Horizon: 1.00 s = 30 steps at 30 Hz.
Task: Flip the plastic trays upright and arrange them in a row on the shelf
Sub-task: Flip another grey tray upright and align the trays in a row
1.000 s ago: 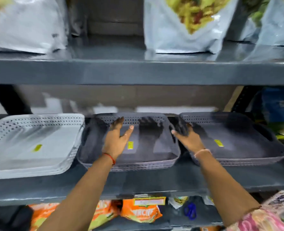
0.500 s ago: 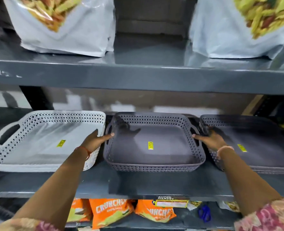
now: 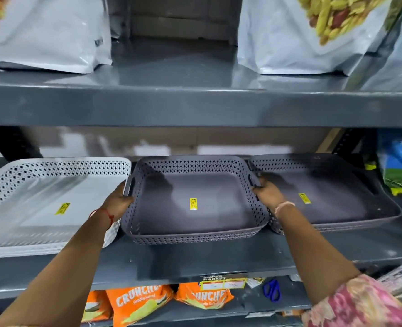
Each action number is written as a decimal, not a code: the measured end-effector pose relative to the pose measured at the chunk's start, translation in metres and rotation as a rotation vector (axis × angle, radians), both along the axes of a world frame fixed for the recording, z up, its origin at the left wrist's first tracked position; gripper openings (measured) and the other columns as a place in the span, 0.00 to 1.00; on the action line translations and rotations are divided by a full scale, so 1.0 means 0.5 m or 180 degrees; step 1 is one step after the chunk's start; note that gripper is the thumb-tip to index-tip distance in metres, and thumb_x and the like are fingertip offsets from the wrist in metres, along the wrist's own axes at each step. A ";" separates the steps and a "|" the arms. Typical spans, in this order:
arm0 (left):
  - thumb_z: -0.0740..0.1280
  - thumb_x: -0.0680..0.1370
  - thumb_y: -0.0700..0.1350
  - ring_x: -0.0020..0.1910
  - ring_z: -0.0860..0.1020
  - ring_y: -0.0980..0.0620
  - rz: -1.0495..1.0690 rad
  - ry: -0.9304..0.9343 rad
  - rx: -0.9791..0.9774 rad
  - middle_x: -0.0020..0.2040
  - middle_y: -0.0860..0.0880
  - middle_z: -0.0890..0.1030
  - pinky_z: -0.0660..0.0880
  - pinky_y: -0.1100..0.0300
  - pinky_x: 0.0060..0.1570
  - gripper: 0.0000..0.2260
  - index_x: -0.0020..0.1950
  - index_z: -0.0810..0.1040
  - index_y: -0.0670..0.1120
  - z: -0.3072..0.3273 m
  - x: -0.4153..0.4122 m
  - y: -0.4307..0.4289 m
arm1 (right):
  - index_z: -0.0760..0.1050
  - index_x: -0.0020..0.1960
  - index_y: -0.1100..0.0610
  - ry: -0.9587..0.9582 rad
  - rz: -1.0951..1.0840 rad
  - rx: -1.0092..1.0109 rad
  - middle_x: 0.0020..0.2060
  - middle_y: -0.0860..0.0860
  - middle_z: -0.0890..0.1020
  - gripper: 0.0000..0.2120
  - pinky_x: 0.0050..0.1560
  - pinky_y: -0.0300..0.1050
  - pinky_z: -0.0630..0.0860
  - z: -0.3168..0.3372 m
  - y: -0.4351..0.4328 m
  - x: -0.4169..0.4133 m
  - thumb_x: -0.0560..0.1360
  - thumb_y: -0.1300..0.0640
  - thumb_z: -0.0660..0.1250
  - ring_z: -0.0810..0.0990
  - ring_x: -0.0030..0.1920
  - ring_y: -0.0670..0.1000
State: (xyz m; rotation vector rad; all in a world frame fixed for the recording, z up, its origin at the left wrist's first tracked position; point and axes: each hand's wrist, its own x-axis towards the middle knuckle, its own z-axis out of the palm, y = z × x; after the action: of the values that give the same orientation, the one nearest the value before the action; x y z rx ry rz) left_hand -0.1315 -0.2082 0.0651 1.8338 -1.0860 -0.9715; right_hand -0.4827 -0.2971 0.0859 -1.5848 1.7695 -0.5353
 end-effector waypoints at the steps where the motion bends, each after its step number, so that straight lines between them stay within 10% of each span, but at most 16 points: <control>1: 0.58 0.75 0.29 0.65 0.71 0.36 -0.0004 -0.0021 0.0005 0.68 0.38 0.71 0.67 0.41 0.67 0.26 0.71 0.61 0.42 -0.001 0.000 -0.001 | 0.70 0.64 0.62 0.0026 -0.0015 -0.0011 0.57 0.63 0.79 0.16 0.54 0.51 0.73 0.000 -0.001 0.002 0.77 0.61 0.59 0.78 0.51 0.60; 15: 0.58 0.78 0.34 0.71 0.65 0.40 -0.0085 -0.0296 0.0040 0.75 0.41 0.61 0.61 0.48 0.71 0.27 0.75 0.53 0.44 0.014 -0.012 0.006 | 0.66 0.68 0.62 0.0098 0.0003 -0.0033 0.47 0.61 0.77 0.19 0.36 0.45 0.68 -0.014 -0.012 -0.003 0.77 0.61 0.56 0.68 0.30 0.49; 30: 0.57 0.76 0.31 0.70 0.65 0.38 -0.0107 -0.0497 0.0149 0.73 0.39 0.64 0.62 0.48 0.69 0.26 0.73 0.57 0.41 0.031 -0.024 -0.037 | 0.65 0.69 0.61 0.0210 0.0067 0.0067 0.44 0.58 0.73 0.20 0.30 0.41 0.66 -0.022 -0.056 0.005 0.77 0.65 0.54 0.70 0.32 0.50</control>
State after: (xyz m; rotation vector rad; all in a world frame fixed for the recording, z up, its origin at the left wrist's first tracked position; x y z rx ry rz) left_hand -0.1434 -0.2269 0.0806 1.9616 -1.2002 -0.8915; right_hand -0.4803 -0.3252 0.0749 -1.6217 1.7994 -0.4577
